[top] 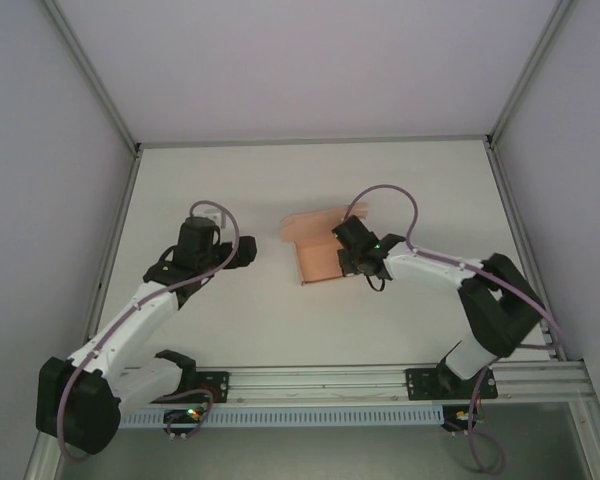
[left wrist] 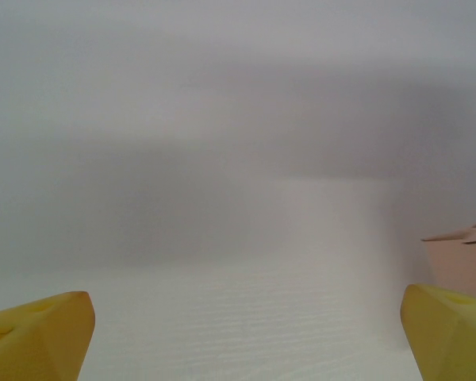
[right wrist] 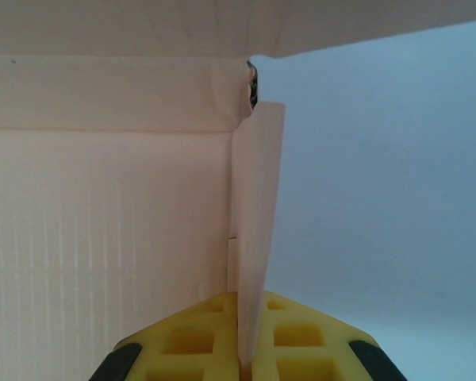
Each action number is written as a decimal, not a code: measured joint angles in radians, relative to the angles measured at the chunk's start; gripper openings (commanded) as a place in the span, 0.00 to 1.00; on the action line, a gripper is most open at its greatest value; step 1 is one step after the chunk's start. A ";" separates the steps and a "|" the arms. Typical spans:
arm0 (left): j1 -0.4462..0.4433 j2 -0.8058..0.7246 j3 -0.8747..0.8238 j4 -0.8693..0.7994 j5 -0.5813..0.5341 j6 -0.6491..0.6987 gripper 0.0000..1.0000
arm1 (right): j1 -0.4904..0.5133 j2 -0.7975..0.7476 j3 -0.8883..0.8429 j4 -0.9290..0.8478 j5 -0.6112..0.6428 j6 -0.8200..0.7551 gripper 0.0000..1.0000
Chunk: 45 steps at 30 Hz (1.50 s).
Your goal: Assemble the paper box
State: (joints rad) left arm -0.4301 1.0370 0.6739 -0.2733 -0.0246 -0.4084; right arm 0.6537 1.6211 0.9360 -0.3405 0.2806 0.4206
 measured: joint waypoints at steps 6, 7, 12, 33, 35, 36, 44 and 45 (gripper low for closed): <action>0.000 0.013 -0.001 -0.009 0.001 -0.005 1.00 | 0.005 0.099 0.007 0.001 0.009 -0.003 0.22; 0.000 0.015 -0.001 -0.010 0.001 -0.004 1.00 | 0.005 0.103 0.011 -0.001 0.013 -0.005 0.24; 0.000 0.015 -0.002 -0.011 0.003 -0.004 1.00 | 0.005 0.094 0.029 0.000 0.019 -0.008 0.37; 0.000 0.030 -0.002 -0.010 0.062 -0.002 1.00 | -0.051 0.034 0.026 0.007 -0.083 -0.082 0.48; 0.000 0.031 -0.002 -0.010 0.066 -0.002 1.00 | -0.063 0.056 0.026 0.006 -0.098 -0.085 0.48; 0.000 0.031 -0.002 -0.010 0.069 0.001 1.00 | -0.069 0.067 0.026 0.006 -0.107 -0.087 0.48; 0.000 0.034 -0.002 -0.003 0.074 0.010 1.00 | -0.082 0.111 0.032 0.007 -0.140 -0.104 0.38; 0.000 0.036 -0.002 -0.003 0.074 0.011 1.00 | -0.083 0.115 0.037 0.007 -0.142 -0.104 0.34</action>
State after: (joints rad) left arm -0.4301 1.0729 0.6724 -0.2768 0.0490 -0.3977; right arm 0.5705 1.7363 0.9726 -0.3336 0.1390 0.3164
